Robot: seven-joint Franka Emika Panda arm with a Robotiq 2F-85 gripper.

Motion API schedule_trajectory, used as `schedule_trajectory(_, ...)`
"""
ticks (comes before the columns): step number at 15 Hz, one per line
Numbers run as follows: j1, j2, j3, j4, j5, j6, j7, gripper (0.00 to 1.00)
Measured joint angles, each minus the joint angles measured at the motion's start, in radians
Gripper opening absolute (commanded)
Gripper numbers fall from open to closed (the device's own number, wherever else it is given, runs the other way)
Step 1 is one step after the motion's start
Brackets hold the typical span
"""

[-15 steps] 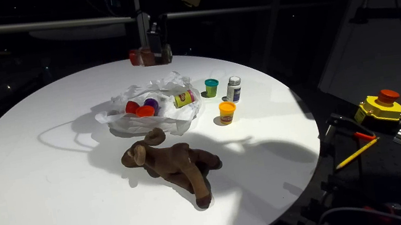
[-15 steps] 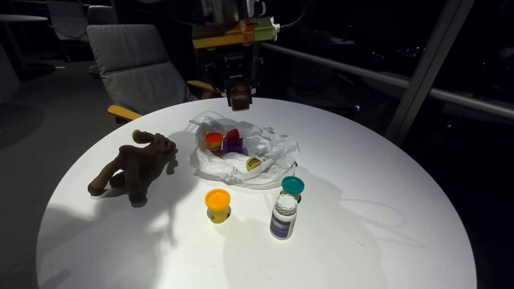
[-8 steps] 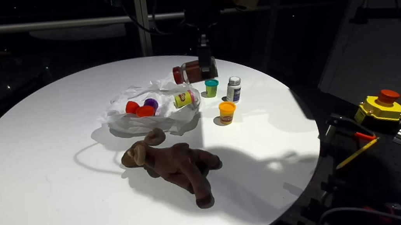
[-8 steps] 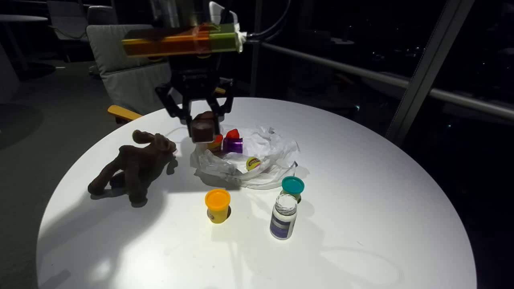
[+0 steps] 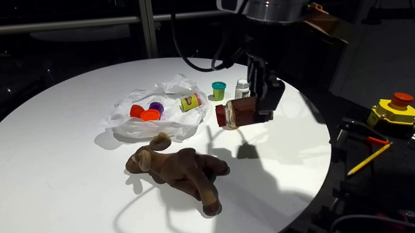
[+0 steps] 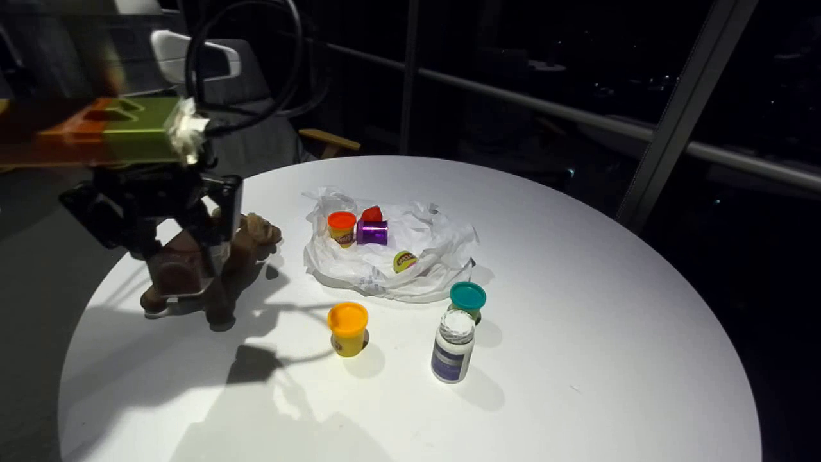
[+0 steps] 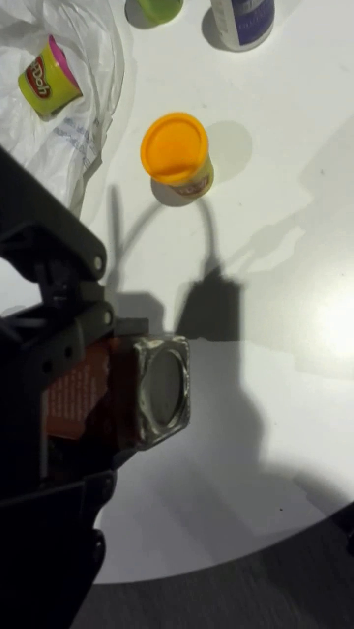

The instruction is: Remove the things from the plastic bag and put them on the table

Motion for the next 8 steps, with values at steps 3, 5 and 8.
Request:
schedule_trajectory(3,0.024,-0.004,0.011,-0.048,-0.006,0.058,0.072,0.24)
schedule_trajectory(5,0.024,0.02,0.014,-0.047,-0.058,0.11,0.156,0.24)
schedule_trajectory(8,0.018,0.069,0.008,-0.036,-0.187,0.162,0.324,0.24)
